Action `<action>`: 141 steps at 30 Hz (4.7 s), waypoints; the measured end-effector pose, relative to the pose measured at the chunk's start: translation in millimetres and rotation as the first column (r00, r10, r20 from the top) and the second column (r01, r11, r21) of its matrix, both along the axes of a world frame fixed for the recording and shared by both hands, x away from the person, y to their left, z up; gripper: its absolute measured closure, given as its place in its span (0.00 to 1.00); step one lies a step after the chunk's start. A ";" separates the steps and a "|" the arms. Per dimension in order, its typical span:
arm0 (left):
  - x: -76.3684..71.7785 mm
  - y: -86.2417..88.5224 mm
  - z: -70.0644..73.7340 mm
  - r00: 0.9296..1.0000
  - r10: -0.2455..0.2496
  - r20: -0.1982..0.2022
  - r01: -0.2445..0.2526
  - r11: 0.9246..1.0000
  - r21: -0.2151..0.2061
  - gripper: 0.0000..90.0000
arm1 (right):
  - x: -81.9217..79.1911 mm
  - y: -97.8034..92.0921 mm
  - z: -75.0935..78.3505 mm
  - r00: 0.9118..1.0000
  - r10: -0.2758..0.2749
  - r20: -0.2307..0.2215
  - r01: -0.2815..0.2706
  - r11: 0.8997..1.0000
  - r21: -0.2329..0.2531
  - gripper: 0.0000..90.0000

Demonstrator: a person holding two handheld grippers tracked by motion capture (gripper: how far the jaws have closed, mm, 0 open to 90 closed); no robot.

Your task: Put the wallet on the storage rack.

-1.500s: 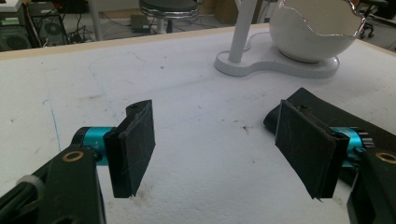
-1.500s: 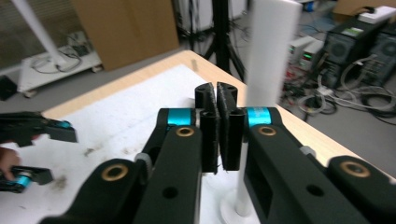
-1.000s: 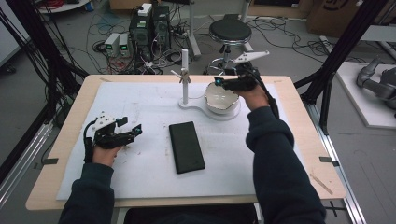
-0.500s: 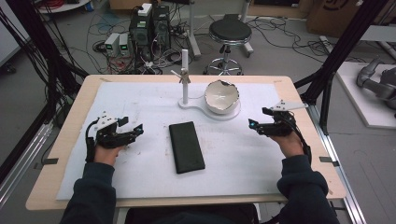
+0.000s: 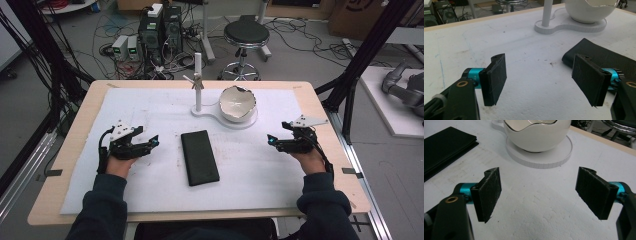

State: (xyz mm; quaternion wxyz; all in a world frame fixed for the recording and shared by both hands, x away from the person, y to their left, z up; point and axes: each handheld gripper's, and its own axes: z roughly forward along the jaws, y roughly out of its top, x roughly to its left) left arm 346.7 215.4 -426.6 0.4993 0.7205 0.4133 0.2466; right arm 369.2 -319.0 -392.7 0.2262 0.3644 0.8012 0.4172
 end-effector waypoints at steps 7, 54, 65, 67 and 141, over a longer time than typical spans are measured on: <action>0.4 0.6 -0.1 1.000 -0.005 -0.004 0.005 1.000 -0.015 0.31 | 0.8 -1.4 -5.7 0.999 -0.024 -0.039 0.025 0.999 0.032 0.23; 64.0 -84.5 -26.8 0.905 -0.219 -0.363 0.146 0.965 -0.218 0.75 | -7.6 5.2 -4.5 0.999 0.047 0.001 -0.047 0.998 0.044 0.27; 51.0 -86.5 7.3 0.937 -0.297 -0.184 0.218 0.909 -0.354 0.87 | -7.6 4.3 -3.6 0.998 0.067 -0.002 -0.066 0.994 0.085 0.27; 48.6 -90.4 15.9 0.939 -0.305 -0.158 0.236 0.906 -0.352 0.87 | -7.2 7.1 -3.5 0.997 0.079 -0.009 -0.077 0.992 0.104 0.27; 47.3 -120.8 63.3 0.908 -0.419 0.024 0.407 0.863 -0.298 0.85 | 44.1 111.4 23.6 0.821 0.568 -0.055 -0.518 0.782 0.347 0.74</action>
